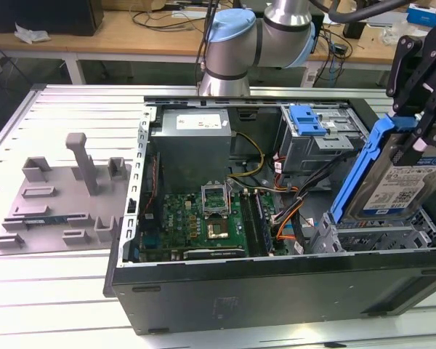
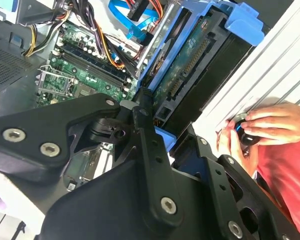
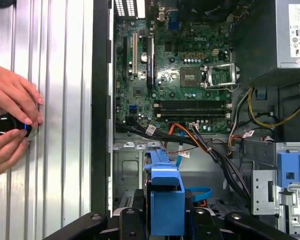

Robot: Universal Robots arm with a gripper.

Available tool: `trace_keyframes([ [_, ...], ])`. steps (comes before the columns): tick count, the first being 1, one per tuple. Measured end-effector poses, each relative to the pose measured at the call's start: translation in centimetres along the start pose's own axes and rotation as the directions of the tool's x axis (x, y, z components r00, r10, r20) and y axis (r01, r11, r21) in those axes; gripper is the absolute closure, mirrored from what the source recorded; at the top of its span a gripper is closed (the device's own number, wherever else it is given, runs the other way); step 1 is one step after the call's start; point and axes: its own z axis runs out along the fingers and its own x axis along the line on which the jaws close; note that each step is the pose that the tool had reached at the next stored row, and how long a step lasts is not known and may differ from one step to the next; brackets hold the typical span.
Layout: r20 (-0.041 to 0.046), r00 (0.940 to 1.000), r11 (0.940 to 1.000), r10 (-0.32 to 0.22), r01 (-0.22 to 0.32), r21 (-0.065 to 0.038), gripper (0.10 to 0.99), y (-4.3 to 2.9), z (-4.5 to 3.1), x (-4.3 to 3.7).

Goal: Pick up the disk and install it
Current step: 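Insert the disk into the insertion slot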

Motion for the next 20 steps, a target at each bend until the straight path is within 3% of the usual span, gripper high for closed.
trace_keyframes([
  [20, 0.0, 1.0, 1.0, 0.0, 0.0, 0.0, 0.718, -0.17, 2.47, 0.37],
])
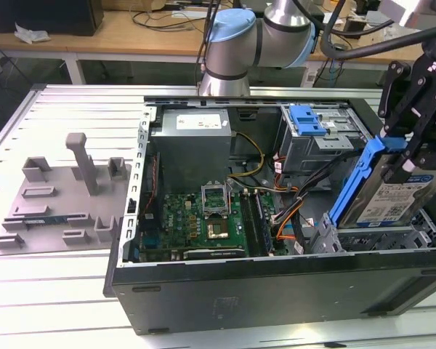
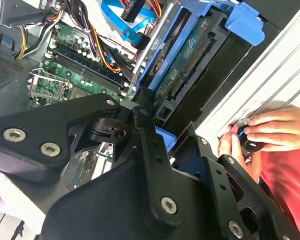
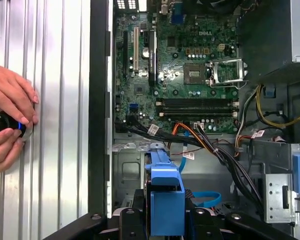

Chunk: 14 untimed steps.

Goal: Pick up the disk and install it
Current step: 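Insert the disk into the insertion slot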

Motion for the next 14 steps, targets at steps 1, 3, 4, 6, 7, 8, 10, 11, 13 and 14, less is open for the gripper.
trace_keyframes([
  [1, 0.0, 1.0, 1.0, 0.0, 0.0, 0.0, 0.718, -0.01, 0.16, 0.03],
  [3, 0.0, 1.0, 1.0, 0.0, 0.0, 0.0, 0.718, -0.03, 0.59, 0.11],
  [4, -0.0001, 1.0, 1.0, 0.0, 0.0, 0.0, 0.718, -0.04, 0.76, 0.14],
  [6, 0.0, 1.0, 1.0, 0.0, 0.0, 0.0, 0.718, -0.07, 1.21, 0.17],
  [7, 0.0, 1.0, 1.0, 0.0, 0.0, 0.0, 0.718, -0.08, 1.34, 0.19],
  [8, -0.0001, 1.0, 1.0, 0.0, 0.0, 0.0, 0.718, -0.09, 1.51, 0.2],
  [10, -0.0007, 1.0, 1.0, 0.0, 0.0, 0.0, 0.718, -0.1, 1.7, 0.22],
  [11, -0.0006, 1.0, 1.0, 0.0, 0.0, 0.0, 0.651, -0.1, 1.72, 0.22],
  [13, -0.0001, 1.0, 1.0, 0.0, 0.0, 0.0, 0.584, -0.1, 1.74, 0.21],
  [14, -0.0002, 1.0, 1.0, 0.0, 0.0, 0.0, 0.584, -0.1, 1.75, 0.2],
])
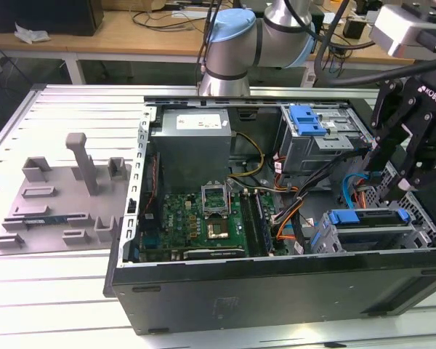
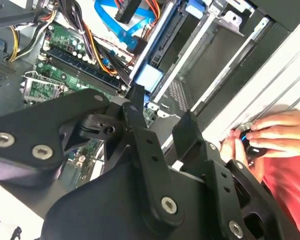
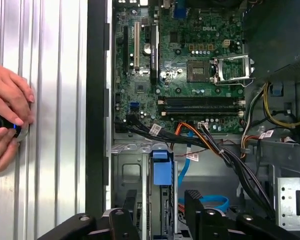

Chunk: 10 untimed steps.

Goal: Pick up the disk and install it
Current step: 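Insert the disk into the insertion slot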

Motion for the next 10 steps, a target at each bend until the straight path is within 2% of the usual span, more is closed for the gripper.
trace_keyframes([
  [1, -0.0058, 1.0, 1.0, 0.0, -0.001, -0.001, 0.584, 0.01, -0.04, -0.02],
  [2, -0.0233, 0.9997, 1.0, 0.001, -0.001, -0.001, 0.584, 0.03, -0.04, -0.12],
  [3, -0.0341, 0.9994, 1.0, 0.002, -0.002, 0.004, 0.584, 0.04, -0.05, -0.22],
  [4, -0.0397, 0.9992, 1.0, 0.003, -0.002, 0.006, 0.584, 0.03, -0.05, -0.27],
  [7, -0.0425, 0.9991, 1.0, 0.003, -0.003, 0.009, 0.584, 0.05, -0.01, -0.45],
  [10, -0.0467, 0.9989, 0.9994, 0.011, -0.01, 0.032, 0.584, 0.04, 0.05, -0.65],
])
